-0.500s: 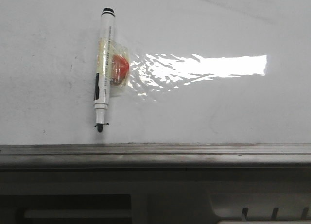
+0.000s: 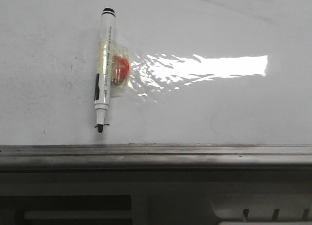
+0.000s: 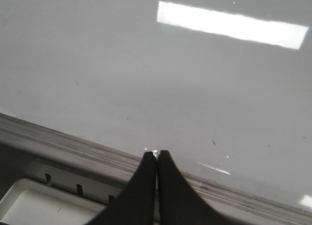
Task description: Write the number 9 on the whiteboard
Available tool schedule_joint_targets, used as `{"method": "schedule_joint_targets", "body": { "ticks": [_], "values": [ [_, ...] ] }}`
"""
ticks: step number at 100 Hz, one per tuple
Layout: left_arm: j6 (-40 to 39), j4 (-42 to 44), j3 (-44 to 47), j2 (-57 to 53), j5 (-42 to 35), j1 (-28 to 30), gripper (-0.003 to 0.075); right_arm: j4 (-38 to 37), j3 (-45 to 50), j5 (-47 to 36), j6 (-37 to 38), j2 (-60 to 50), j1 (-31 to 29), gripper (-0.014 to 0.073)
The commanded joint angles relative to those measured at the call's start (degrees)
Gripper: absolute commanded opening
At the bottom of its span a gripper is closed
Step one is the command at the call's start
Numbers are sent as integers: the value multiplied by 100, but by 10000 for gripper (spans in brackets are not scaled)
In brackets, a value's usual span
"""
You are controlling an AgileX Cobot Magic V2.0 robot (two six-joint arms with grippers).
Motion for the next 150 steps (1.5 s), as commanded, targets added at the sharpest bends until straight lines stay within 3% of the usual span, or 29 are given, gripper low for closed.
{"method": "schedule_joint_targets", "body": {
  "ticks": [1, 29, 41, 53, 72, 91, 107, 116, 122, 137, 150],
  "values": [
    [-51, -58, 235, -151, -350, 12, -20, -111, 159, -139, -2, -85, -30, -49],
    [-40, 56, 235, -151, -638, 12, -20, -111, 159, -139, -2, -85, -30, -49],
    [-40, -1194, 235, -151, -962, 0, -20, -132, 159, -433, -2, -85, -30, -49],
    [-40, -2804, 235, -151, -1348, 0, -20, -22, 159, -1424, -2, -85, -30, -49],
    [-40, -3993, 235, -151, -1831, 0, -20, 1419, 159, -3286, 0, -85, -30, -49],
    [-40, -4087, 223, -151, -1844, 0, -20, 2314, 159, -4334, 0, -85, -30, -49],
    [-40, -4087, 223, -151, -1855, 0, -20, 2314, 159, -3964, 412, -85, -30, -49],
    [-28, -3981, 190, -151, -1855, 0, -19, 3038, 81, -3449, 427, -85, -30, -49],
    [142, -3594, 94, -126, -1712, 0, -19, 3433, -65, -2994, 417, -85, -30, -49],
    [196, -2418, -651, 360, -1002, 0, -19, 3447, -446, -2850, 385, 48, -30, -49],
    [259, -1754, -1526, 1233, -745, -8, -13, 3128, -1235, -1237, 327, 558, -30, -49]
  ]
}}
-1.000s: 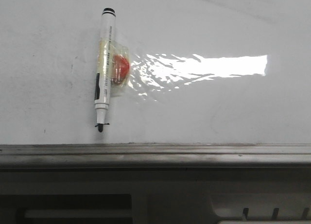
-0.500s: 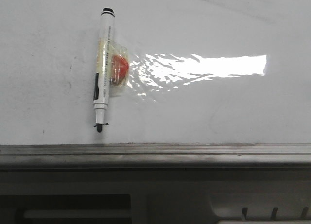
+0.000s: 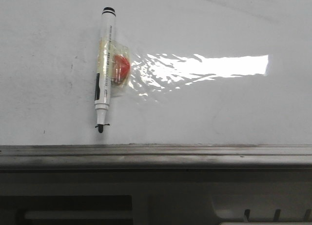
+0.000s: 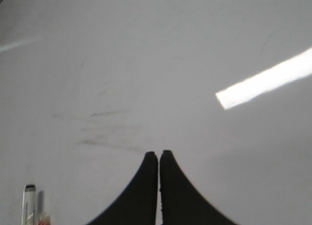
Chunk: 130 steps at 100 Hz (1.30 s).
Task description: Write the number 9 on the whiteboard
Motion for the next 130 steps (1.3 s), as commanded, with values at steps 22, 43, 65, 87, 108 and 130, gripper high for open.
{"method": "schedule_joint_targets", "body": {
  "ticks": [22, 43, 65, 87, 108, 130],
  "values": [
    [373, 424, -1907, 2390, 185, -23, 265, -471, -1526, 2170, -490, 1686, -21, 113],
    [909, 164, -2830, 4067, 1835, -527, 407, -524, -2056, 2472, -562, 2323, -21, 465],
    [839, -276, -2958, 4976, 1135, -2219, 407, -715, -2056, 2525, -562, 2460, -21, 464],
    [841, -982, -2958, 5716, -508, -3422, 386, -715, -2056, 2525, -562, 2460, -21, 464],
    [841, -1171, -2958, 6236, -1129, -3413, 326, -715, -2056, 2525, -562, 2460, -21, 464],
    [841, -1207, -2958, 6607, -1120, -3413, 233, -715, -2056, 2525, -562, 2460, -21, 464]
  ]
}}
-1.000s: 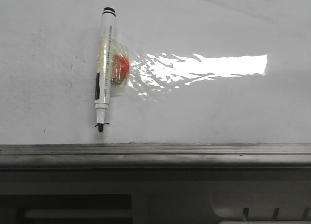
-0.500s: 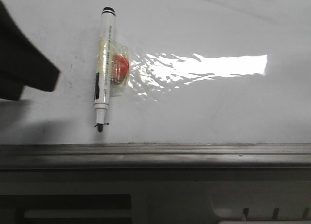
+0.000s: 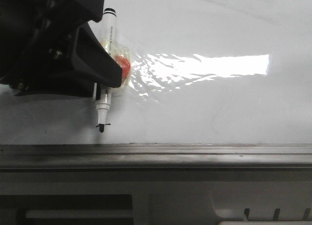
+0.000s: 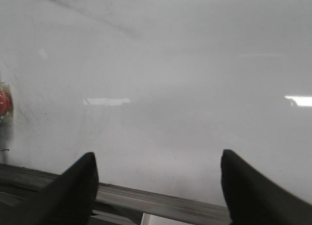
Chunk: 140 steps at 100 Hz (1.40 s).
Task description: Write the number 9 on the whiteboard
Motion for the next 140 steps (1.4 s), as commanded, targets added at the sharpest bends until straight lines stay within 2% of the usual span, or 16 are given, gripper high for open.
{"method": "schedule_joint_targets", "body": {
  "ticks": [1, 8, 9, 10, 14, 28, 41, 52, 74, 83, 98, 111, 126, 140],
  "values": [
    [-31, -79, -127, 139, -370, 11, 225, -16, -211, -381, -65, 80, -21, 464],
    [-31, -129, -127, 175, -252, 11, 111, -16, -211, -381, -65, 80, -21, 464],
    [-31, -129, -127, 175, -226, 11, 67, -16, -211, -381, -65, 80, -21, 464],
    [-31, -129, -127, 175, -212, 11, 67, -16, -211, -381, -65, 80, -21, 464],
    [-31, -129, -127, 175, -148, 11, -21, -16, -211, -381, -65, 80, -21, 464],
    [117, -81, -127, 37, 113, -93, -20, -16, -296, -341, -90, 80, -21, 464],
    [921, -81, -127, -333, 411, -453, -19, 306, -771, -161, -344, 86, 20, 464],
    [1881, -92, -89, -648, 494, -844, -19, 1233, -1277, 179, -1636, 224, 161, 464],
    [3636, -850, 167, -1160, 583, -1343, -5, 3663, -1668, 1618, -5081, 720, 326, 464],
    [4086, -1112, 220, -1302, 845, -1453, -5, 4238, -1649, 2189, -5969, 991, 326, 464],
    [4617, -1307, 220, -1394, 1187, -1706, -5, 4911, -1634, 2218, -6718, 1479, 558, 465],
    [4788, -1331, 220, -1381, 1049, -1915, -6, 5497, -1634, 2247, -7604, 2005, 1010, 465],
    [4798, -1331, 220, -1381, 613, -2002, -6, 5497, -1634, 1944, -7744, 2540, 1647, 466],
    [4798, -1383, 220, -1381, 514, -2002, -6, 5572, -1634, 1510, -7744, 2876, 1867, 466]
  ]
}}
